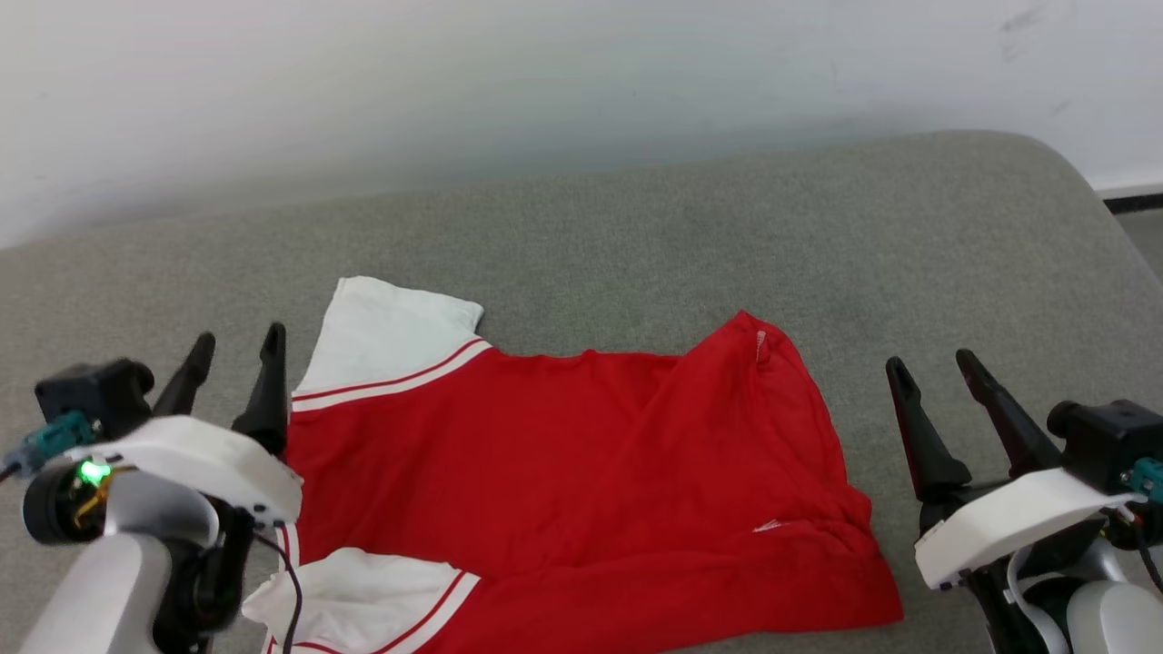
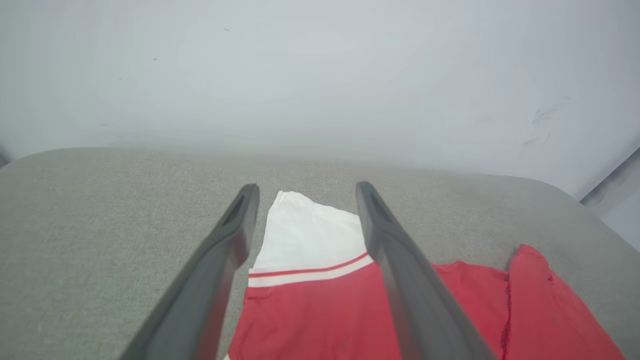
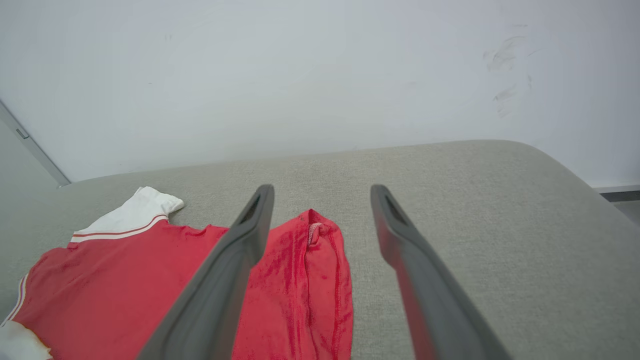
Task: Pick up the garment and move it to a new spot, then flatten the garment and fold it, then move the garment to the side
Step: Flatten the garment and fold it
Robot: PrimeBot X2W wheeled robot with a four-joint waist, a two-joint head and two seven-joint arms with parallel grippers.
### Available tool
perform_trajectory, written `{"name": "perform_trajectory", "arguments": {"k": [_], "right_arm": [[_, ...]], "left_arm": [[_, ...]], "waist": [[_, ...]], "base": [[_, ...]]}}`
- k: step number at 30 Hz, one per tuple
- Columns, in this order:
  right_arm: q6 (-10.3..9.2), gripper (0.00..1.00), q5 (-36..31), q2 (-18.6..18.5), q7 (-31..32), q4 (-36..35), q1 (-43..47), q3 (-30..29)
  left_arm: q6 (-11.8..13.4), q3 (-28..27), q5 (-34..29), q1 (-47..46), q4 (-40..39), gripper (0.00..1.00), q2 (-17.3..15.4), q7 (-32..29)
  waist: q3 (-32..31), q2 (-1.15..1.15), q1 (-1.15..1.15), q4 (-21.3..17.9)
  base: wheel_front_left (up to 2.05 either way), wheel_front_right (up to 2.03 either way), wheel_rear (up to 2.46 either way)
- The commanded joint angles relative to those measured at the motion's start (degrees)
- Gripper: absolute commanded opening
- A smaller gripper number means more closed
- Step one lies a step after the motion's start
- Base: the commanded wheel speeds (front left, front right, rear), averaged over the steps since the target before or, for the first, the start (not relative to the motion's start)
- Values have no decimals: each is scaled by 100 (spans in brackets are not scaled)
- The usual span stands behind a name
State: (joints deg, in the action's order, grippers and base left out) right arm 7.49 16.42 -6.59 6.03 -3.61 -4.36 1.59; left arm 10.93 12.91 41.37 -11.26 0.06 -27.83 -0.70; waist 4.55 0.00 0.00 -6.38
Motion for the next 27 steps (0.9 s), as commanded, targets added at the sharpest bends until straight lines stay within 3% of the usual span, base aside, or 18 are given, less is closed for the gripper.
{"name": "perform_trajectory", "arguments": {"k": [1,8,13,17,23,27], "right_arm": [[0,100,-50,53,-11,-39,-102,-21],[0,100,-165,271,-128,-228,-541,-60],[0,100,-79,349,-239,-117,-723,31],[0,100,7,376,-376,22,-782,81],[0,100,367,377,-636,352,-879,300],[0,100,456,377,-733,499,-917,382]], "left_arm": [[-49,-11,-57,-218,61,100,-45,19],[-555,7,100,-1684,817,100,-327,-497],[-1035,139,379,-2544,1411,100,-773,-1560],[-1274,280,580,-3025,1785,100,-1166,-2605],[-1322,494,745,-3542,2264,100,-1786,-4178],[-1300,562,844,-3540,2475,100,-1912,-4652]], "waist": [[270,0,0,-141],[1119,0,0,-453],[1536,0,0,-782],[1745,0,0,-1002],[2143,0,0,-1310],[2268,0,0,-1377]], "base": [[0,0,0],[0,0,0],[0,0,0],[0,0,0],[0,0,0],[0,0,0]]}}
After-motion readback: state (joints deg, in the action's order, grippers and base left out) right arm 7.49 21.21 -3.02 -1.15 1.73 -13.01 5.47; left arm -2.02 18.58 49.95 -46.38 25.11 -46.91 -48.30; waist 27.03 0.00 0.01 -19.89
